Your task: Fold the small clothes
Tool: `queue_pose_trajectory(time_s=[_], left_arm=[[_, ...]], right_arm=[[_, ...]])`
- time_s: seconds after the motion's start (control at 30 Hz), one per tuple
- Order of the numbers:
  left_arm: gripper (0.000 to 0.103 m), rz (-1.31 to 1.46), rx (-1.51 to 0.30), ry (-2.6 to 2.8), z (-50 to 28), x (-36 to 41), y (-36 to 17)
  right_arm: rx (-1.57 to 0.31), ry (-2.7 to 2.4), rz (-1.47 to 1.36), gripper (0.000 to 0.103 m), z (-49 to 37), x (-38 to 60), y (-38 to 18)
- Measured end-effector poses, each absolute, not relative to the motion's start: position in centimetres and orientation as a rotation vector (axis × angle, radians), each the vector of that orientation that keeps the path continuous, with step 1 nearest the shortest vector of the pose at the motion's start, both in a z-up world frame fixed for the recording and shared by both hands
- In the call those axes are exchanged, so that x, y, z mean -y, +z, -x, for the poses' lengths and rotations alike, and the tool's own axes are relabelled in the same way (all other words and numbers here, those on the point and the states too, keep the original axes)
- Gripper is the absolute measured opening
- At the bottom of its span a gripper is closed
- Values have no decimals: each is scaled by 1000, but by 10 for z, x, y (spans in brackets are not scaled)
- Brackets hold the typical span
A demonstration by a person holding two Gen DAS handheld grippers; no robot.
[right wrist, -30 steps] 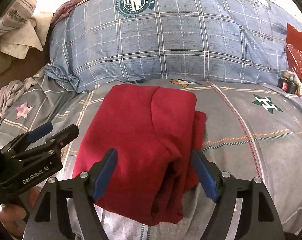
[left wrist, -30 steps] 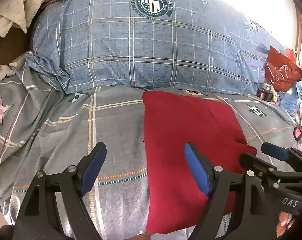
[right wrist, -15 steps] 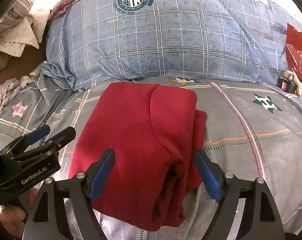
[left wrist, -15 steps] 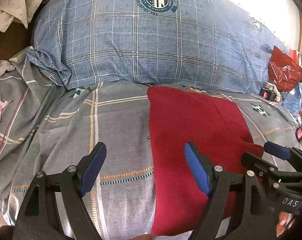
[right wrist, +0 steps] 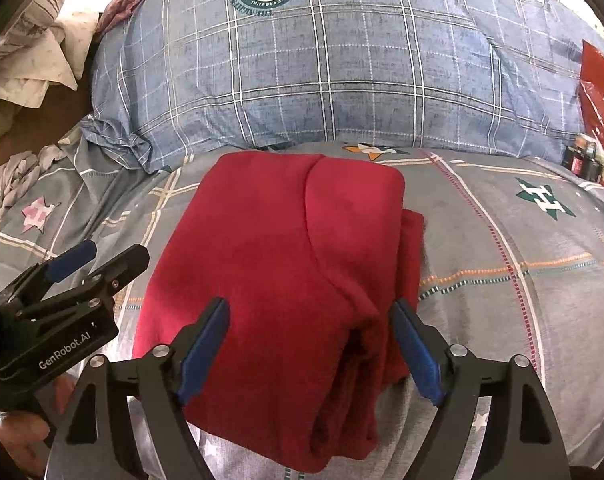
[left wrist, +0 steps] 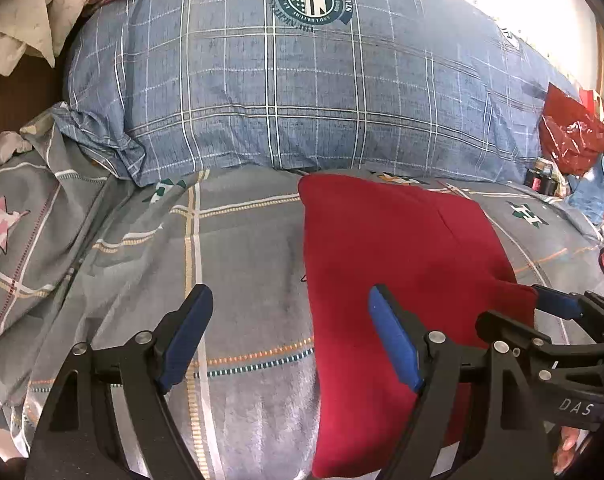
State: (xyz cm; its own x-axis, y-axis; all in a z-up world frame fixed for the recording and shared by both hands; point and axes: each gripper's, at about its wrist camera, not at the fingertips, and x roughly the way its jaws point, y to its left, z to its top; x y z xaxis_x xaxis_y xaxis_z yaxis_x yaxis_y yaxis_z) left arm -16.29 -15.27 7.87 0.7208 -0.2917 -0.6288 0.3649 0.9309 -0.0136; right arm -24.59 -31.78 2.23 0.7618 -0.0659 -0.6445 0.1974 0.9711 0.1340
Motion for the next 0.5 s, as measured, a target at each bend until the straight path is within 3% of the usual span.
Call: queue_pose_trajectory(time_s=[0.5], left_arm=[[80, -123, -673, -360, 162, 153, 77]], right_arm=[[-709, -133, -197, 83, 241, 318, 19]])
